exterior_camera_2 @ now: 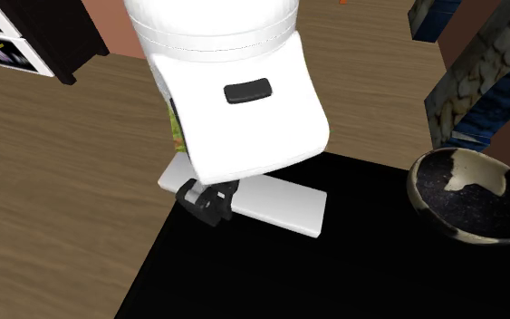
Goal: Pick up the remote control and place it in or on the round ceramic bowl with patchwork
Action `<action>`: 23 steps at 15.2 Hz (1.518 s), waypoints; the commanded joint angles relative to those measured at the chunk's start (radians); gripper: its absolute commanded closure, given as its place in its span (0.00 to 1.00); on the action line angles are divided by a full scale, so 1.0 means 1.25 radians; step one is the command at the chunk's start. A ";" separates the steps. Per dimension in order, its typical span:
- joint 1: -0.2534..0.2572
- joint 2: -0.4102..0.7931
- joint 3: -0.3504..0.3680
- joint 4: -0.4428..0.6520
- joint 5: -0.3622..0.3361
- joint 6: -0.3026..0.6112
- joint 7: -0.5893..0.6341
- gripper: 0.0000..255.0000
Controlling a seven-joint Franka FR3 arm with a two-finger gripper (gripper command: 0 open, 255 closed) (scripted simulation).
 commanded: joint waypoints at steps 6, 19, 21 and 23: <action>0.017 -0.009 0.026 0.038 0.002 -0.049 0.040 1.00; 0.126 0.077 0.161 0.129 0.036 -0.062 0.269 1.00; 0.143 0.101 0.179 0.157 0.039 -0.067 0.302 1.00; 0.159 0.128 0.196 0.188 0.043 -0.072 0.334 1.00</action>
